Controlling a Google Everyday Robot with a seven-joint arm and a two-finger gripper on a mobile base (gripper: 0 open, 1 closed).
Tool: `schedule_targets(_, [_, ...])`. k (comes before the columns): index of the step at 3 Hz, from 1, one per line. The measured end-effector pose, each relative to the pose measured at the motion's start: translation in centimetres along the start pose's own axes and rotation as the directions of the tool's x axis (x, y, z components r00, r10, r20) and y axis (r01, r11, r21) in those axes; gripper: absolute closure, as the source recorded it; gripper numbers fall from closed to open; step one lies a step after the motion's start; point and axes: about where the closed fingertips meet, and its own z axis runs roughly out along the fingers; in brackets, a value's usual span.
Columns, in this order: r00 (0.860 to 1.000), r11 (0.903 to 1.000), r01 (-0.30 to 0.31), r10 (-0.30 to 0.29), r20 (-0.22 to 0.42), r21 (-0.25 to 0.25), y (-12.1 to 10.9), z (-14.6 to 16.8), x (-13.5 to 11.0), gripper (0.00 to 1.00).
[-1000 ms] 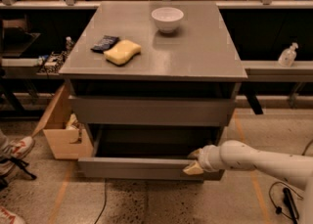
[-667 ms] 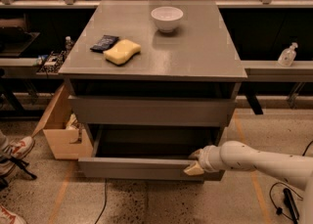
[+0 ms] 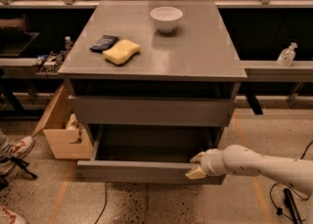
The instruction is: Open middle drawer
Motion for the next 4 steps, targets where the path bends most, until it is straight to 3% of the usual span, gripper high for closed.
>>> schedule_targets(4, [0.999, 0.9987, -0.047, 0.047, -0.011, 0.021, 1.4, -1.2, 1.5, 1.00])
